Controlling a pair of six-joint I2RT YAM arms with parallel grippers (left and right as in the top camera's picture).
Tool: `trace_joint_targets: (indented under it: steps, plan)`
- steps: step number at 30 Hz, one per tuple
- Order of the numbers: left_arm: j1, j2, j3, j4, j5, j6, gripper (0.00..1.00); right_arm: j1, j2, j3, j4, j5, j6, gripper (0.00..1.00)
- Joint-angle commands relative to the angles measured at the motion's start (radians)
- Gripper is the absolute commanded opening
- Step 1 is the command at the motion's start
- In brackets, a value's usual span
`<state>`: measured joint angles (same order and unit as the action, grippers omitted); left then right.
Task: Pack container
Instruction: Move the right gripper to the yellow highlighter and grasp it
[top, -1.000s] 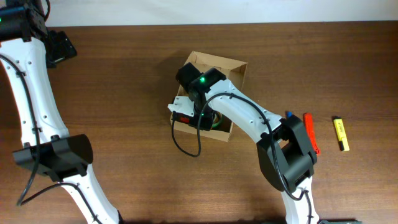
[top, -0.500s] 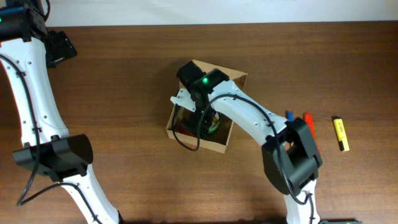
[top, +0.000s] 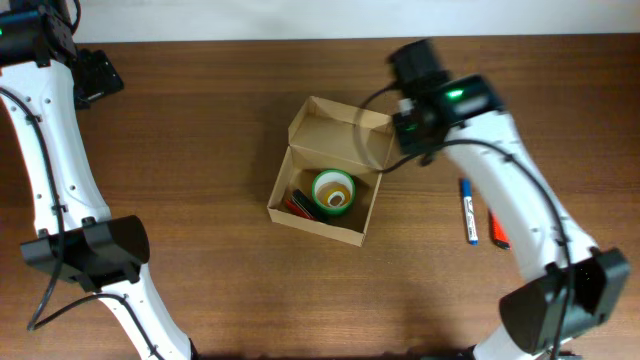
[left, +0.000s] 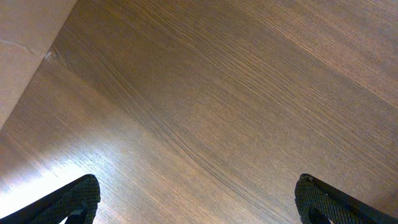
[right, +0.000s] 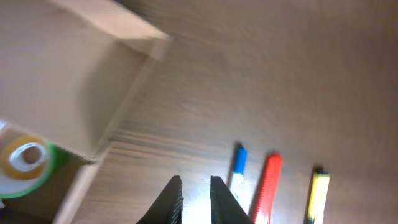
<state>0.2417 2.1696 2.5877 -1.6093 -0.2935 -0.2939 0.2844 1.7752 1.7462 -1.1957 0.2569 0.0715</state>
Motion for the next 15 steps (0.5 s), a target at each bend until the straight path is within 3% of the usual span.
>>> trace_joint_targets:
  steps: [1,5,9,15]
  plan:
    - [0.003,0.017,-0.003,0.0,0.003,0.004,1.0,-0.138,-0.056,-0.002,-0.028,-0.057,0.069,0.16]
    - [0.003,0.017,-0.003,0.0,0.003,0.004,1.0,-0.383,-0.066,-0.004,-0.05,-0.101,0.026,0.15]
    - [0.003,0.017,-0.003,0.0,0.003,0.004,1.0,-0.595,-0.066,-0.069,0.008,-0.16,-0.156,0.11]
    - [0.003,0.017,-0.003,0.0,0.003,0.004,1.0,-0.747,-0.073,-0.399,0.252,-0.215,-0.368,0.05]
